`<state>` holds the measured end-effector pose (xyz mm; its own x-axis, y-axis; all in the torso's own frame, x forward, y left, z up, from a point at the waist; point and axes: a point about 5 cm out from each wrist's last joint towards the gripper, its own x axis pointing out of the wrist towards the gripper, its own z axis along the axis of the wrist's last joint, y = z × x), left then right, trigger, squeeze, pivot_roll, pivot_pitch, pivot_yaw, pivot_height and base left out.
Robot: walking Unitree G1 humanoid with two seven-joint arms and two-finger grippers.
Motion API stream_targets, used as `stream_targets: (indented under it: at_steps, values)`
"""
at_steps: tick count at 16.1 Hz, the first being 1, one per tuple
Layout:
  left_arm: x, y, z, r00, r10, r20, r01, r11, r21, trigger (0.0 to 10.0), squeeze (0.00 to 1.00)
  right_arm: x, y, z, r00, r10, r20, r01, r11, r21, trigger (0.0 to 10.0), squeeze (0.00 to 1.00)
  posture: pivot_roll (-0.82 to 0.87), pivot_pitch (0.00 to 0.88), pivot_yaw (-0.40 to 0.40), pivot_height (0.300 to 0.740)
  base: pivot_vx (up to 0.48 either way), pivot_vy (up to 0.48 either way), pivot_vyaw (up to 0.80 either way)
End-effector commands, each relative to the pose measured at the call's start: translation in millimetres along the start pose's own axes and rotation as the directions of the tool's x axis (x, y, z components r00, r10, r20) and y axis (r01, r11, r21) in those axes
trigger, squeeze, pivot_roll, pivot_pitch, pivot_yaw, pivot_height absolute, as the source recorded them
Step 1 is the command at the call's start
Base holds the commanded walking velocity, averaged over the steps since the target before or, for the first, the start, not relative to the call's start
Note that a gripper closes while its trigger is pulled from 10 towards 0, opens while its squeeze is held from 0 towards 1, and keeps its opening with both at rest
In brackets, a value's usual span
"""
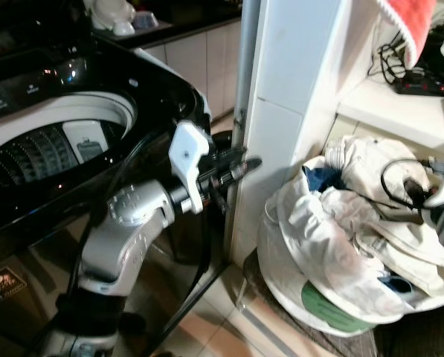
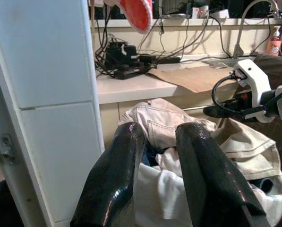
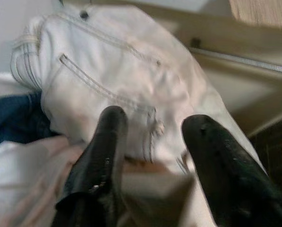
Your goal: Clothes washing
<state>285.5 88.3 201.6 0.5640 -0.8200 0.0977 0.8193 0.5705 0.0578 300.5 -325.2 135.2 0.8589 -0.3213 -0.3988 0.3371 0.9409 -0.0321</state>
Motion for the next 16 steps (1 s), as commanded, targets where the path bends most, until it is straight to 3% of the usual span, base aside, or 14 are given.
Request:
stream_targets:
  at_steps: [1, 5, 7, 8, 9, 10, 11, 13, 14, 16]
  values:
    - [-0.9, -5.1, 2.3, 1.000, -0.005, 0.001, 0.005, 1.000, -0.002, 10.0, 0.00, -1.9, -9.9, -0.6, 0.999, -0.035, -0.017, 0.035, 0.999, 0.015, 10.0, 1.00, -0.02, 0.000, -0.013, 0.740, 0.000, 0.000, 0.00]
    - [-5.1, -11.0, 0.7, 1.000, -0.005, -0.010, 0.005, 1.000, -0.028, 10.0, 0.00, -8.8, -13.1, -8.0, 0.998, -0.030, -0.054, 0.031, 0.999, 0.021, 10.0, 1.00, -0.02, 0.000, -0.019, 0.740, 0.000, 0.000, 0.00]
    - [-6.9, -11.1, 0.1, 0.999, 0.039, -0.004, -0.039, 0.999, -0.036, 10.0, 0.00, -12.4, -6.7, 0.8, 0.999, 0.026, 0.037, -0.027, 0.999, 0.046, 10.0, 1.00, -0.03, 0.000, -0.018, 0.740, 0.000, 0.000, 0.00]
    - [-8.6, -6.1, -3.3, 0.992, 0.123, -0.024, -0.124, 0.991, -0.055, 10.0, 0.00, -18.8, 3.7, 15.1, 0.986, 0.079, 0.149, -0.083, 0.996, 0.020, 10.0, 1.00, -0.03, 0.000, -0.015, 0.740, 0.000, 0.000, 0.00]
    - [-16.5, 3.3, -8.1, 0.966, 0.256, -0.019, -0.257, 0.962, -0.090, 10.0, 0.00, -41.9, 38.9, 34.5, 0.923, 0.224, 0.314, -0.244, 0.970, 0.025, 10.0, 0.00, -0.03, 0.000, -0.015, 0.740, 0.000, 0.000, 0.00]
    - [-25.6, 8.9, -13.6, 0.942, 0.335, -0.015, -0.335, 0.940, -0.070, 10.0, 0.00, -64.9, 70.3, 33.2, 0.872, 0.335, 0.356, -0.359, 0.933, 0.000, 10.0, 0.00, -0.04, 0.000, -0.021, 0.740, 0.000, 0.000, 0.00]
    - [-30.5, 10.5, -18.7, 0.924, 0.381, -0.022, -0.382, 0.922, -0.064, 10.0, 0.00, -76.6, 88.2, 22.6, 0.852, 0.397, 0.341, -0.406, 0.913, -0.047, 10.0, 0.00, -0.04, 0.000, -0.027, 0.740, 0.330, 0.000, 0.00]
    - [-33.6, 9.2, -24.2, 0.900, 0.433, -0.042, -0.435, 0.898, -0.065, 10.0, 0.00, -85.0, 108.0, 1.8, 0.833, 0.466, 0.298, -0.467, 0.881, -0.073, 10.0, 0.00, -0.04, 0.000, -0.032, 0.740, 0.379, 0.000, 0.00]
    - [-33.6, 5.5, -28.2, 0.895, 0.440, -0.070, -0.444, 0.895, -0.048, 10.0, 0.00, -84.1, 114.7, -8.5, 0.844, 0.463, 0.272, -0.474, 0.880, -0.027, 10.0, 0.00, -0.04, 0.000, -0.032, 0.740, 0.428, 0.000, 0.00]
    - [-33.5, 2.5, -31.5, 0.893, 0.445, -0.071, -0.448, 0.893, -0.043, 10.0, 0.00, -87.8, 121.4, -11.9, 0.840, 0.478, 0.256, -0.485, 0.874, -0.037, 10.0, 0.00, -0.04, 0.000, -0.035, 0.740, 0.429, 0.000, 0.00]
